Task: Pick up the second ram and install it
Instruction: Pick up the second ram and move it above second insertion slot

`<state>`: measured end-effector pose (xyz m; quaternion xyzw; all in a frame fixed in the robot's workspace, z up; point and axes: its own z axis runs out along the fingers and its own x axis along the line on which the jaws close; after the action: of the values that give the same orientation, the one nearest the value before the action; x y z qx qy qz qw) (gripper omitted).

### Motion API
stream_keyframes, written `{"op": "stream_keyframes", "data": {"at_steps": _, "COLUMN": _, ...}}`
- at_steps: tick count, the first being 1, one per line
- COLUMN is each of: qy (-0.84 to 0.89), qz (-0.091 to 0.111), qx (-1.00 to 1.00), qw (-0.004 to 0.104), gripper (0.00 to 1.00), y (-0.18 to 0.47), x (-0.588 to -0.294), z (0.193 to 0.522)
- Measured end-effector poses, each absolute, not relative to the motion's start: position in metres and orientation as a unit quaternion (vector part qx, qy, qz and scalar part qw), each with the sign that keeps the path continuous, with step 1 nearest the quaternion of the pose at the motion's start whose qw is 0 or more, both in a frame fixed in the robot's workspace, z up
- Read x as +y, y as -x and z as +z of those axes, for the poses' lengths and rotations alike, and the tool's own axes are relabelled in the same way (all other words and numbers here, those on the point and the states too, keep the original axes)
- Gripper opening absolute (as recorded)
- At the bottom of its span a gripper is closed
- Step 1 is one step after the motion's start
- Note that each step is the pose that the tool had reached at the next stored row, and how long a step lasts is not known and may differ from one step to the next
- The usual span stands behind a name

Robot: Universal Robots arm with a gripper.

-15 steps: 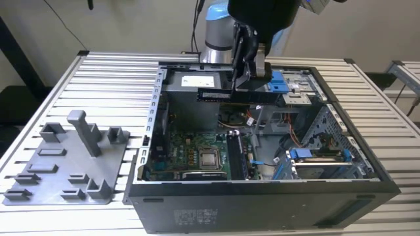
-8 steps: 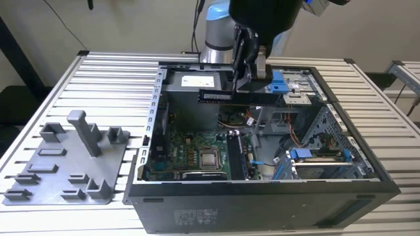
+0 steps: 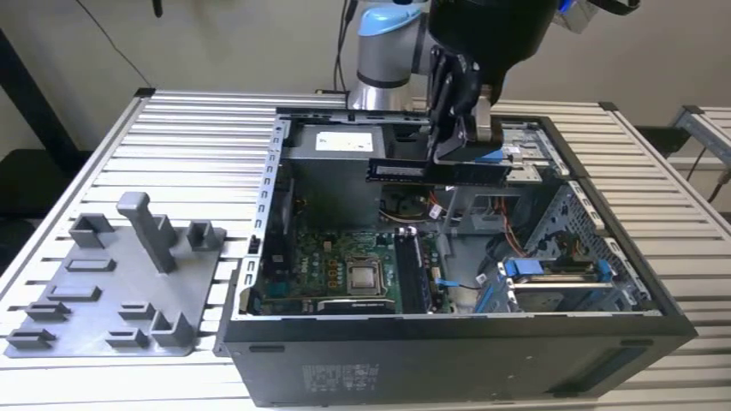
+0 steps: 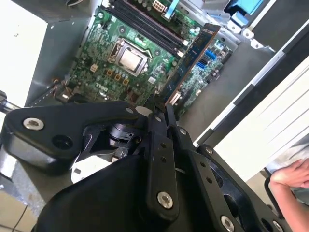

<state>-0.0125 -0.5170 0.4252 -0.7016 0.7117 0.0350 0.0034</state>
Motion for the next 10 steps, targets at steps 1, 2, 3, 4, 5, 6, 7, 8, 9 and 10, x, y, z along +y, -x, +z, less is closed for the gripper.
{"op": "stream_keyframes", "data": {"at_steps": 1, "qy": 0.702, "qz": 0.035, "qx": 0.712, "qw": 0.003, "gripper": 0.14, "y": 0.0102, "x": -0.5170, "z": 0.4252}}
{"op": "stream_keyframes", "data": {"at_steps": 2, "qy": 0.702, "qz": 0.035, "qx": 0.712, "qw": 0.003, "gripper": 0.14, "y": 0.0091, "x": -0.5170, "z": 0.4252}}
{"op": "stream_keyframes", "data": {"at_steps": 3, "qy": 0.702, "qz": 0.035, "qx": 0.712, "qw": 0.003, "gripper": 0.14, "y": 0.0090, "x": -0.5170, "z": 0.4251}}
{"op": "stream_keyframes", "data": {"at_steps": 4, "qy": 0.702, "qz": 0.035, "qx": 0.712, "qw": 0.003, "gripper": 0.14, "y": 0.0090, "x": -0.5169, "z": 0.4251}}
{"op": "stream_keyframes", "data": {"at_steps": 5, "qy": 0.702, "qz": 0.035, "qx": 0.712, "qw": 0.003, "gripper": 0.14, "y": 0.0090, "x": -0.5169, "z": 0.4251}}
{"op": "stream_keyframes", "data": {"at_steps": 6, "qy": 0.702, "qz": 0.035, "qx": 0.712, "qw": 0.003, "gripper": 0.14, "y": 0.0089, "x": -0.5169, "z": 0.4251}}
{"op": "stream_keyframes", "data": {"at_steps": 7, "qy": 0.702, "qz": 0.035, "qx": 0.712, "qw": 0.003, "gripper": 0.14, "y": 0.0088, "x": -0.5169, "z": 0.4251}}
{"op": "stream_keyframes", "data": {"at_steps": 8, "qy": 0.702, "qz": 0.035, "qx": 0.712, "qw": 0.003, "gripper": 0.14, "y": 0.0088, "x": -0.5169, "z": 0.4251}}
{"op": "stream_keyframes", "data": {"at_steps": 9, "qy": 0.702, "qz": 0.035, "qx": 0.712, "qw": 0.003, "gripper": 0.14, "y": 0.0088, "x": -0.5169, "z": 0.4251}}
{"op": "stream_keyframes", "data": {"at_steps": 10, "qy": 0.702, "qz": 0.035, "qx": 0.712, "qw": 0.003, "gripper": 0.14, "y": 0.0088, "x": -0.5169, "z": 0.4251}}
